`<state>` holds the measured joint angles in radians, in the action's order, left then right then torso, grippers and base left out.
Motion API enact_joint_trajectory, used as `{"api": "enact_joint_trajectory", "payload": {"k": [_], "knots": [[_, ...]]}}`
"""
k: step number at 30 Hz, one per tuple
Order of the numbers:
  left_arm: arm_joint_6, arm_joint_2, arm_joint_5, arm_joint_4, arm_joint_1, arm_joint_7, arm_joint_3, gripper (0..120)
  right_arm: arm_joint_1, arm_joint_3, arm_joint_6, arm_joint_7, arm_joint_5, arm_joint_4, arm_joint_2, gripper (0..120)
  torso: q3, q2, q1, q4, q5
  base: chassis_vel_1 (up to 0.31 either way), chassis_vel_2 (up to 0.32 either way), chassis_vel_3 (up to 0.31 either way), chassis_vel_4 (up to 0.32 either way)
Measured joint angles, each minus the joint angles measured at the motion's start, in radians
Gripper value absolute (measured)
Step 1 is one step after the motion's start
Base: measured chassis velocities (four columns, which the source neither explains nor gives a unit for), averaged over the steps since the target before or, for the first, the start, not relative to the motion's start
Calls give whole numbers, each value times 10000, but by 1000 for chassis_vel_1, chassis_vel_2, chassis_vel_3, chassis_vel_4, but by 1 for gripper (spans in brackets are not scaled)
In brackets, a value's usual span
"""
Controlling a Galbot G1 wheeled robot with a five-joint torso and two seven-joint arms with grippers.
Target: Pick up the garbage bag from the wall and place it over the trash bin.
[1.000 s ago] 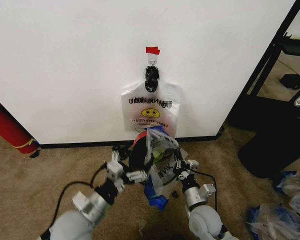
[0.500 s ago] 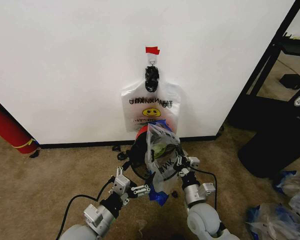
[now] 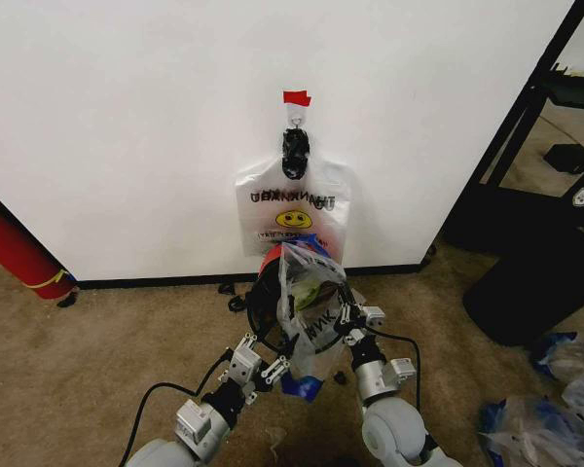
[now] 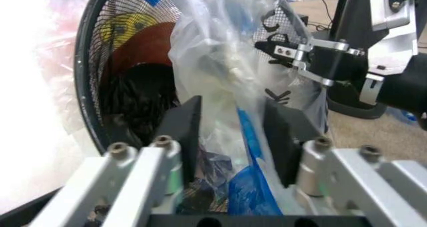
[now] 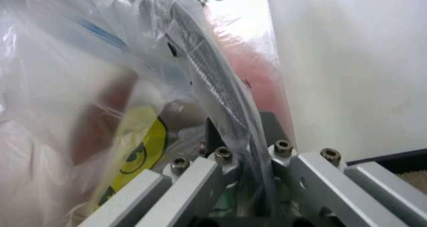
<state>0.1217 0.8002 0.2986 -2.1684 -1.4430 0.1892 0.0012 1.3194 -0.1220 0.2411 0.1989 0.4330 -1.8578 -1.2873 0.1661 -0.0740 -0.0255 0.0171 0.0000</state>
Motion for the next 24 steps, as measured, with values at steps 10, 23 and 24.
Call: {"api": "enact_joint_trajectory", "payload": {"k": [10, 23, 24], "knots": [[9, -100, 403, -154, -91, 6, -303, 0, 19, -63, -23, -43, 12, -17, -50, 0, 0, 0, 0, 0, 0, 0, 0, 0, 0], [176, -202, 679, 173, -155, -68, -841, 0, -82, -331, -550, 34, 1269, -189, 73, 0, 0, 0, 0, -1, 0, 0, 0, 0, 0], [200, -201, 679, 258, -163, -64, -895, 0, -87, -408, -600, 34, 1389, -202, 115, 0, 0, 0, 0, 0, 1, 0, 0, 0, 0]]}}
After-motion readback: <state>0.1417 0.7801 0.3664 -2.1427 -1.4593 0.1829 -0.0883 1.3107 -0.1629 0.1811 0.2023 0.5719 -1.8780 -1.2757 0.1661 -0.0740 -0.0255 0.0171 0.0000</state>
